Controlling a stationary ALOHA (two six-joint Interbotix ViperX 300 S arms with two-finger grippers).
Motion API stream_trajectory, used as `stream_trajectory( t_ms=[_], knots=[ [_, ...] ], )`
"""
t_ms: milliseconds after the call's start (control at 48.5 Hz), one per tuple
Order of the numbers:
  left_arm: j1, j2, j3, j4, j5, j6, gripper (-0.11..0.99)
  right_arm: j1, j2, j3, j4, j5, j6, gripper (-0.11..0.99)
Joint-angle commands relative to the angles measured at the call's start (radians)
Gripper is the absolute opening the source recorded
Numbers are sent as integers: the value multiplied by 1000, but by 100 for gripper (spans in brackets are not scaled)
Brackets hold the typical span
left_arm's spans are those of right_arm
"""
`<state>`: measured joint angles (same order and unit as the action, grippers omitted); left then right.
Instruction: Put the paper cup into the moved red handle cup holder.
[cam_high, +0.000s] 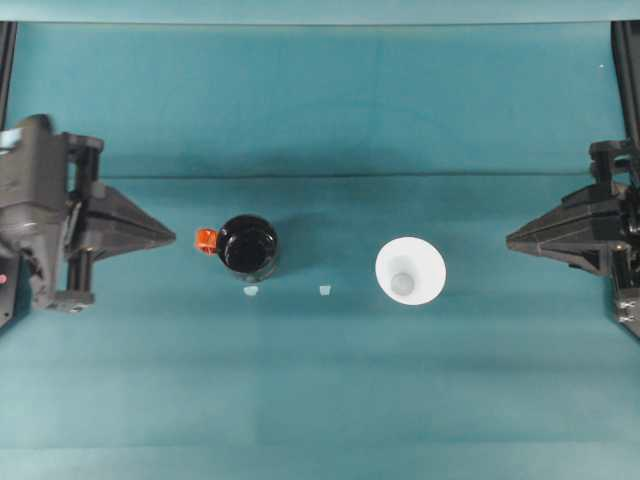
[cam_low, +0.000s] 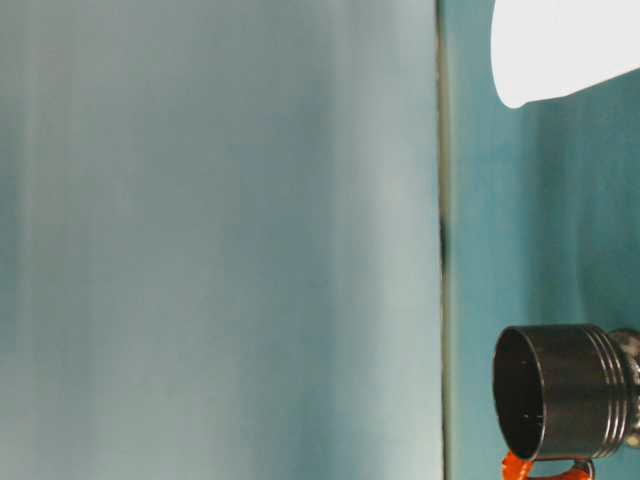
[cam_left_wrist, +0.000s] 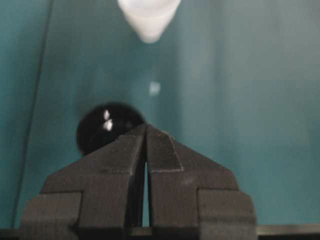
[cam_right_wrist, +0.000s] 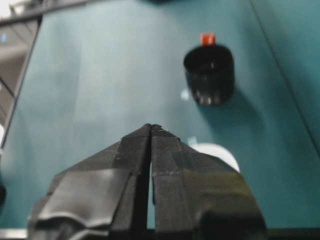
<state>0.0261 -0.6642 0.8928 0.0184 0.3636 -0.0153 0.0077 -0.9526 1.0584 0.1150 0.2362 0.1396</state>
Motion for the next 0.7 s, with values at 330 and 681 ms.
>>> stream_trajectory(
  t_ms=[330,681],
  knots=[
    [75,196,-138,5,250,2,3,-28,14,-28,3,86,6,-10],
    [78,285,-193,15,308,123,3,-40,54,-26,-12,89,5,-10]
  ],
)
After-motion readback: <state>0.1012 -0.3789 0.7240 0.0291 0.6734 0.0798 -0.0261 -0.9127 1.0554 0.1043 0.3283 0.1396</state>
